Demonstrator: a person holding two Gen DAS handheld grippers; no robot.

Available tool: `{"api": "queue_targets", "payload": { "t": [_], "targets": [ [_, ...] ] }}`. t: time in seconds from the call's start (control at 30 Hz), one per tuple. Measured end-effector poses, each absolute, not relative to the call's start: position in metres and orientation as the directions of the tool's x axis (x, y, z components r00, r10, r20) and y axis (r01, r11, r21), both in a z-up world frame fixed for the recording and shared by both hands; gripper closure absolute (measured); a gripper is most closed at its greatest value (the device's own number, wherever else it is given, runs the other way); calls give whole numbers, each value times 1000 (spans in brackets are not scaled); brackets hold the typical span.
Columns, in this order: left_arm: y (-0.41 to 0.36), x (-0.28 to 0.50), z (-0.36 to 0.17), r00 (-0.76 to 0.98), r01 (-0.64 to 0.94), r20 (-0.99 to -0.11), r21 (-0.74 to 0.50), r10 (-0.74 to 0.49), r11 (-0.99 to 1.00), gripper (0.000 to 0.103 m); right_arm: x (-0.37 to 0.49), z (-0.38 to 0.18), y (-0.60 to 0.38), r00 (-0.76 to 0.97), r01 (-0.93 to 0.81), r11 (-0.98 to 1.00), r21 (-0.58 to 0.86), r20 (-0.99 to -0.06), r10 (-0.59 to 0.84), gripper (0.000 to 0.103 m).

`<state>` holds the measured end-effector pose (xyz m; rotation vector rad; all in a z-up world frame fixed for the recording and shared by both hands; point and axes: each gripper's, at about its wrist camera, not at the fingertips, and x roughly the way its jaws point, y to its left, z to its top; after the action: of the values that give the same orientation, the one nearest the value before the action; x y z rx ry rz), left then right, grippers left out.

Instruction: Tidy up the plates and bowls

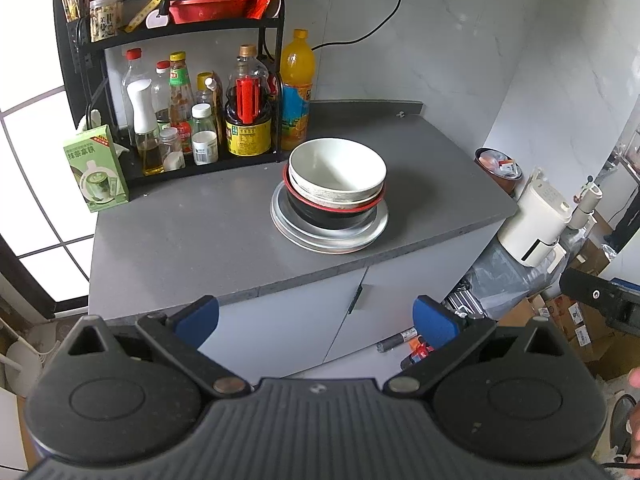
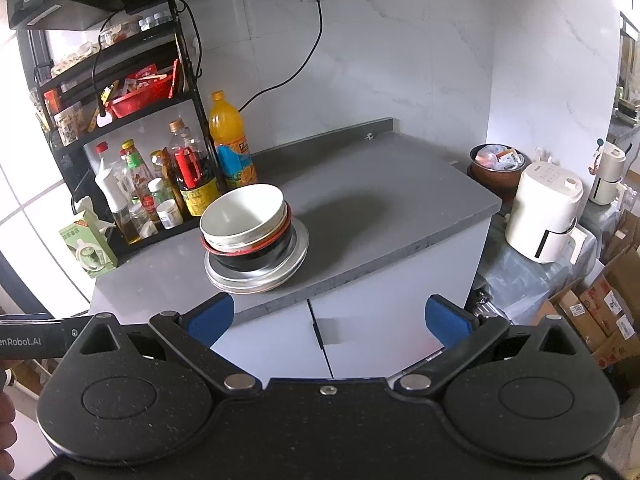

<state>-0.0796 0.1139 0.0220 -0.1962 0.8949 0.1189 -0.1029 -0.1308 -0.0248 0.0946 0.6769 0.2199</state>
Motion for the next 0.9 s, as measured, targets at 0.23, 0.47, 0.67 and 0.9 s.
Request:
{"api": "queue_targets", "payload": {
  "t": [0.23, 0.47, 0.67, 0.9],
  "targets": [
    [112, -83, 23, 621, -180, -783, -123, 16, 976, 1, -105, -24, -133, 755, -157, 971, 181, -612, 236, 0],
    [113, -84, 21, 625, -169, -781, -118, 14, 978, 1, -107, -21, -131, 751, -153, 970, 191, -615, 240, 0],
    [117, -83, 17, 619, -175, -785, -114, 20, 978, 1, -108, -24, -133, 750, -134, 974, 183, -624, 220, 0],
    [121, -82, 14, 615, -169, -788, -112, 16, 979, 1, -107, -27, -129, 742, -134, 976, 174, -635, 215, 0]
  ]
}}
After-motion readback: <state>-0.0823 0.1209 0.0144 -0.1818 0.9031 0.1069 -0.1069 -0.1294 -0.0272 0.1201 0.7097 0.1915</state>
